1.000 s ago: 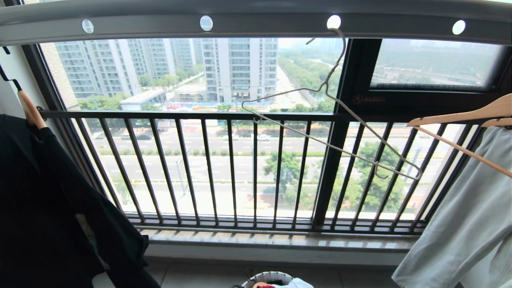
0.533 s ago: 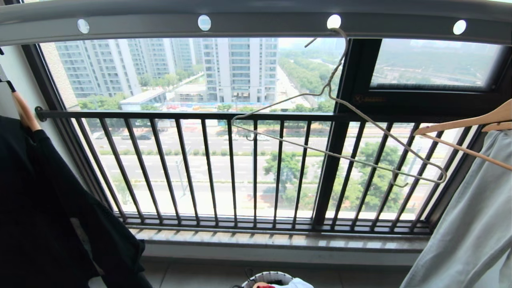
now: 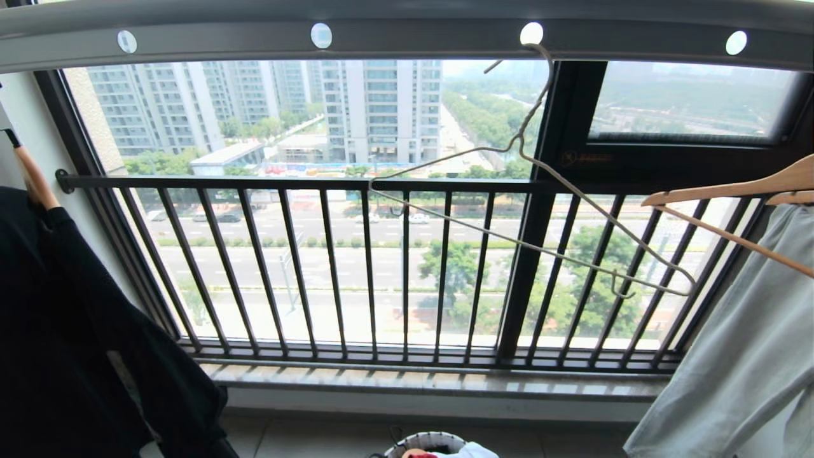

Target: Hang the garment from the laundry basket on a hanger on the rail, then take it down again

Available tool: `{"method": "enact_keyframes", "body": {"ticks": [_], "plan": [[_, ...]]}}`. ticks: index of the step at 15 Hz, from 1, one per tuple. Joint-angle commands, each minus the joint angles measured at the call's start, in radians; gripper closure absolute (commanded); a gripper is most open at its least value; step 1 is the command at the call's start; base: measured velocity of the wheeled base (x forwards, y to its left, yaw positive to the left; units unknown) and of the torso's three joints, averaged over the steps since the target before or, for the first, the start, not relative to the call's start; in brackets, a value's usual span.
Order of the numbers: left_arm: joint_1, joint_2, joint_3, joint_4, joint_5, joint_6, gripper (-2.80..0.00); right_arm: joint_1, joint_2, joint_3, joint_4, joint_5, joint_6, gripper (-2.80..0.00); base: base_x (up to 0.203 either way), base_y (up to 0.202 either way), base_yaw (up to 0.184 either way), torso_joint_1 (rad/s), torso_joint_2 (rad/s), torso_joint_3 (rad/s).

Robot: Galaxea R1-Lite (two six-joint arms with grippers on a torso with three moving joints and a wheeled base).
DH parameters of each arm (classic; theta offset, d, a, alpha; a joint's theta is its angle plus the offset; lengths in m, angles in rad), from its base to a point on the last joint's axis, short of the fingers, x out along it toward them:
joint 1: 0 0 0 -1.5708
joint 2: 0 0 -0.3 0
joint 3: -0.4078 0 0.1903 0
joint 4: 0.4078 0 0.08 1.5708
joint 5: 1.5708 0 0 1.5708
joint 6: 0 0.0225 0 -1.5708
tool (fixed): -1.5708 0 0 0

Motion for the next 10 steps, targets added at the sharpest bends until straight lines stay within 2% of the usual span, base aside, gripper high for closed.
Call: {"method": "enact_keyframes", "body": {"ticks": [1, 10], "plan": [[0.0, 0.002, 0.0, 0.0, 0.0, -0.001, 0.0, -0.001, 0.001, 0.002, 0.0, 0.0, -0.001, 0.0, 0.0, 0.0, 0.0, 0.0, 0.0, 0.0], [0.0, 0.002, 0.0, 0.0, 0.0, -0.001, 0.0, 0.0, 0.001, 0.002, 0.0, 0.0, 0.001, 0.0, 0.0, 0.0, 0.0, 0.0, 0.0, 0.0]]}}
